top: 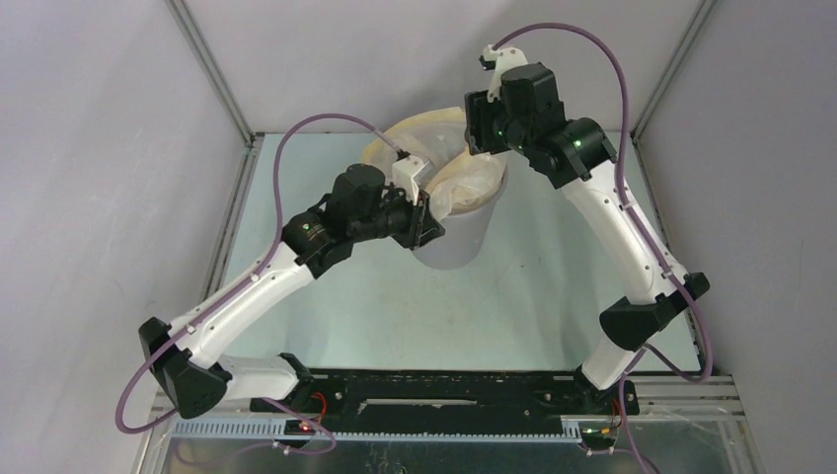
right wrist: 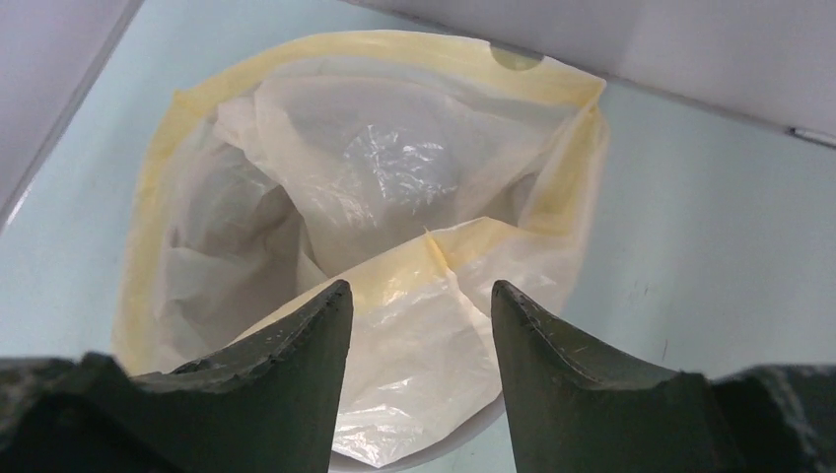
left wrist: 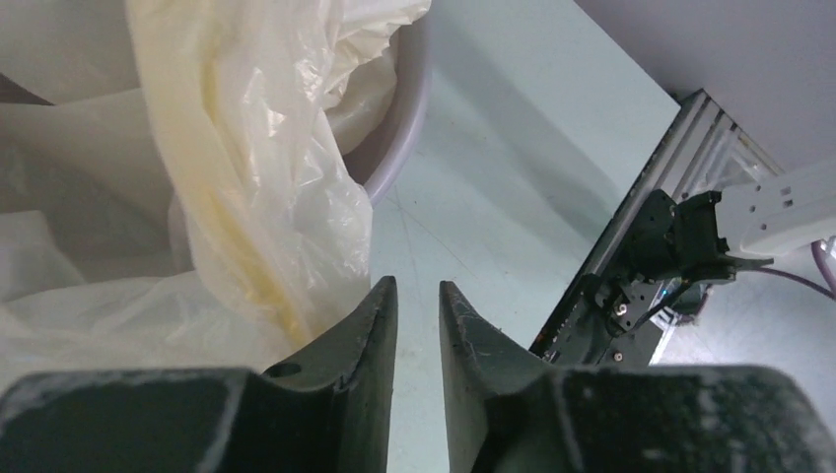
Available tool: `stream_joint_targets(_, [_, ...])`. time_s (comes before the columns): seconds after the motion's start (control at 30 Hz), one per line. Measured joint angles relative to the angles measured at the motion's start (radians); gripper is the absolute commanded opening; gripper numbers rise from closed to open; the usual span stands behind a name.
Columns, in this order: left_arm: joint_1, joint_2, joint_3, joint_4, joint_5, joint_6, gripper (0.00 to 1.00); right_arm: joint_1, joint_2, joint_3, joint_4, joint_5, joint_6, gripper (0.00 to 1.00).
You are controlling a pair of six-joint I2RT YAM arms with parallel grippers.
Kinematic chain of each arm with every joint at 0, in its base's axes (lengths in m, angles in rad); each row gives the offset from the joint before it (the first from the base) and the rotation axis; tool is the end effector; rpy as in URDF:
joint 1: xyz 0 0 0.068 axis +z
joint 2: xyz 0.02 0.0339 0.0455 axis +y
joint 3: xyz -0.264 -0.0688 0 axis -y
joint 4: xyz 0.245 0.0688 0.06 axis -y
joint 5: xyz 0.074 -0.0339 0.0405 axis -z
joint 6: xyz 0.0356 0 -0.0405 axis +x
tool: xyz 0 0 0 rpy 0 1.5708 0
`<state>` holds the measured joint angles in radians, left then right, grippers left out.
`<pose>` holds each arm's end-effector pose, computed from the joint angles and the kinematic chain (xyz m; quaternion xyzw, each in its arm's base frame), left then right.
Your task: Put the trash bags into the trash bin
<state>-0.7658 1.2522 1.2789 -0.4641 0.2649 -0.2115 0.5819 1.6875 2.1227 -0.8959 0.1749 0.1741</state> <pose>0.1945 -0.1999 0.3848 0.2970 0.7850 -0.3482 0.4176 0.2919 0.1846 0.4849 -0.1264 0.8384 0.1248 0.5153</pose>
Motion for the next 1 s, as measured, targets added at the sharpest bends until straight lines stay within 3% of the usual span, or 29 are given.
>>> stream_joint_targets(0.2, [0.005,-0.042,0.018,-0.004,-0.046,-0.019,0.37,0.007,0.092,0.081,-0.028,-0.058,-0.092,0.62])
stream_joint_targets(0.3, [0.029,-0.073,0.026,0.003,-0.060,-0.047,0.45,0.000,0.172,0.138,-0.062,-0.103,-0.150,0.71])
stream_joint_targets(0.37, [0.069,-0.095,0.026,0.017,-0.059,-0.078,0.52,-0.003,0.208,0.149,-0.077,-0.121,-0.179,0.71])
stream_joint_targets(0.43, [0.119,-0.109,0.026,0.037,-0.051,-0.104,0.57,-0.006,0.232,0.150,-0.086,-0.140,-0.201,0.64])
stream_joint_targets(0.57, [0.174,-0.100,0.039,0.043,-0.045,-0.137,0.60,-0.016,0.266,0.174,-0.118,-0.176,-0.232,0.38])
stream_joint_targets(0.6, [0.175,-0.092,0.047,0.042,-0.041,-0.139,0.61,-0.017,0.269,0.180,-0.127,-0.180,-0.237,0.31])
stream_joint_targets(0.67, [0.178,-0.074,0.063,0.042,-0.029,-0.146,0.61,-0.018,0.269,0.192,-0.142,-0.186,-0.251,0.04])
stream_joint_targets(0.7, [0.179,-0.065,0.071,0.042,-0.021,-0.147,0.62,-0.017,0.265,0.193,-0.143,-0.187,-0.256,0.00])
stream_joint_targets(1.0, [0.181,0.042,0.157,0.039,0.028,-0.154,0.73,0.010,0.147,0.134,-0.154,-0.173,-0.265,0.00])
